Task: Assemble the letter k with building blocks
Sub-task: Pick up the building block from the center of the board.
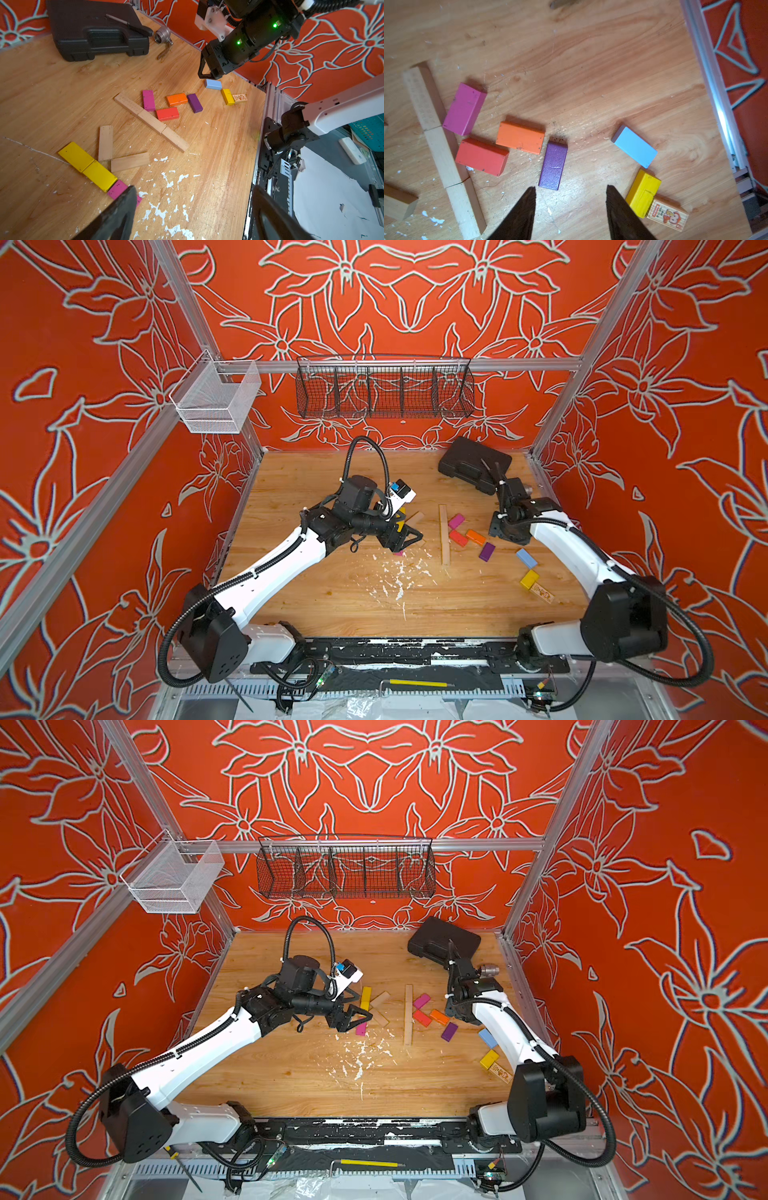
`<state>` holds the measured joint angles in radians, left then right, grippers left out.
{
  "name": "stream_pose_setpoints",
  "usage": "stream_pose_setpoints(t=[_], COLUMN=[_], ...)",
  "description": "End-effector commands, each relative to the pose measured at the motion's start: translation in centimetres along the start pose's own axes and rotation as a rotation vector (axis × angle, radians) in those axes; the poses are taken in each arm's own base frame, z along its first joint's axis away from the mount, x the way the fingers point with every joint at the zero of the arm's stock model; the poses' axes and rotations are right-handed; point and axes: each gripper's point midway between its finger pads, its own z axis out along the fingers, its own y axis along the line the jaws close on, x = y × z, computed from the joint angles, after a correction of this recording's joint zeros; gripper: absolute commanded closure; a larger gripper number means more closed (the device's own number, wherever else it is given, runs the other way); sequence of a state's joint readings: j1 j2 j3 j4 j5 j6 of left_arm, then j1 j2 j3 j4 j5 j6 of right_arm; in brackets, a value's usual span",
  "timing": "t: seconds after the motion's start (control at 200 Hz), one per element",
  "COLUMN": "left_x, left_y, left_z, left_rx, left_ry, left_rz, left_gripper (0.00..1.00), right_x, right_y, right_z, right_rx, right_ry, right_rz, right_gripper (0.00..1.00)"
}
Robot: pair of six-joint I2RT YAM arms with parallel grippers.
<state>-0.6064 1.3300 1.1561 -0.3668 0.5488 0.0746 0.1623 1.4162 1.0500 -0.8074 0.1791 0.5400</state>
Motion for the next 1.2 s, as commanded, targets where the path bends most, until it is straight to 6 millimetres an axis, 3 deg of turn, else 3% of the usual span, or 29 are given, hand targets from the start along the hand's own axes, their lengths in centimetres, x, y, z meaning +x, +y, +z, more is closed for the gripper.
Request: stream_pose_setpoints(t=[0.0, 0.235, 0.43, 0.621, 0.891, 1.191], left_x=[0.5, 1.0, 1.2, 1.4, 1.7, 1.9], left_y=[-0.2, -0.1, -0.1, 0.1, 0.4, 0.7], left_z=[0.0, 0.3, 0.4, 0.6, 0.6, 0.8], left_rx=[-0.011, -0.01, -0.006, -0.01, -0.026, -0.037], left_ry=[0.037, 0.059, 0.067, 0.071, 0.08, 0.093], left_rz=[0.007, 0.03, 0.034, 0.038, 0.055, 0.062], left_gripper=[0.16, 0.16, 0.15, 0.15, 0.14, 0.14], right_x=[0.8, 1.6, 1.3, 1.7, 1.1, 0.6], right_y=[2.3, 3.4, 4.0, 4.8, 5.3, 5.1], right_z=[1.9, 4.0, 3.2, 3.2, 4.9, 6.8], right_rx=[-0.104, -0.136, -0.186, -0.231, -0.242, -0.24], right_ry=[0.057, 0.098, 0.09, 0.126, 0.193, 0.254], right_rz=[-0.025, -0.162, -0.485, -0.65, -0.742, -0.733], right_gripper=[0.46, 0.47, 0.46, 0.46, 0.45, 0.47])
